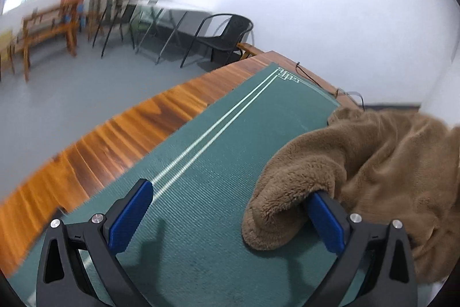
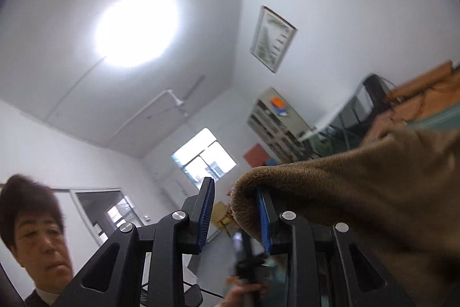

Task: Fold towel
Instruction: 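Lift the fleece with the right gripper while the left gripper grasps another edge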

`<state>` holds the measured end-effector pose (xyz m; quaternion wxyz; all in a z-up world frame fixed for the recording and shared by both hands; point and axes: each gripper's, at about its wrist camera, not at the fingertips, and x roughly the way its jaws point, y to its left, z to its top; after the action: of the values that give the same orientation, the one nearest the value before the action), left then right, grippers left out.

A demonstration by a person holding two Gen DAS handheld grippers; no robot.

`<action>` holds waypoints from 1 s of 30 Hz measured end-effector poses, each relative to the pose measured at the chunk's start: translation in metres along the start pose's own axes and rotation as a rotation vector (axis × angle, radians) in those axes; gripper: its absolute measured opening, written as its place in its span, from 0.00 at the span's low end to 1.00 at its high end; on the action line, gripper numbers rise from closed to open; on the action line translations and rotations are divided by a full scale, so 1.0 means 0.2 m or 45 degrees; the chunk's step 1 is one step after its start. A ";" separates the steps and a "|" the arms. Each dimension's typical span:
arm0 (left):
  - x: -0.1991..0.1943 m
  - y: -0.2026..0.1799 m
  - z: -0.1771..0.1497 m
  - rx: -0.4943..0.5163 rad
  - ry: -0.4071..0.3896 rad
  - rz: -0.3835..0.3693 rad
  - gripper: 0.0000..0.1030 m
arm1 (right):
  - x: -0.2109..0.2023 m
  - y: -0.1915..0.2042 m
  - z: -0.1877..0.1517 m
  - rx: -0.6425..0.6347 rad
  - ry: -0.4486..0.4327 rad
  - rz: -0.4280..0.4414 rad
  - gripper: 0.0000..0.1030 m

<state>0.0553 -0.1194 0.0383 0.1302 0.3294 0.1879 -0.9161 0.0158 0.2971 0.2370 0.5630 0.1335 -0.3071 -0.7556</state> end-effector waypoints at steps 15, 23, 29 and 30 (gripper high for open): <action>-0.88 -0.42 -0.37 0.506 -0.365 -0.577 1.00 | 0.06 0.62 -0.20 -0.222 0.043 -0.118 0.31; -0.98 -0.64 -0.37 0.535 -0.427 -0.662 1.00 | 0.31 0.85 -0.27 -0.354 0.150 -0.108 0.31; -0.98 -0.64 -0.26 0.440 -0.504 -0.693 1.00 | 0.38 0.86 -0.30 -0.367 0.162 -0.106 0.31; -0.98 -0.64 -0.25 0.440 -0.503 -0.677 0.98 | 0.37 0.85 -0.30 -0.360 0.160 -0.106 0.31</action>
<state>0.1826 0.0391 0.1635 -0.1360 0.1030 0.0809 -0.9820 0.1555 0.1787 0.3048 0.5625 0.1124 -0.1561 -0.8041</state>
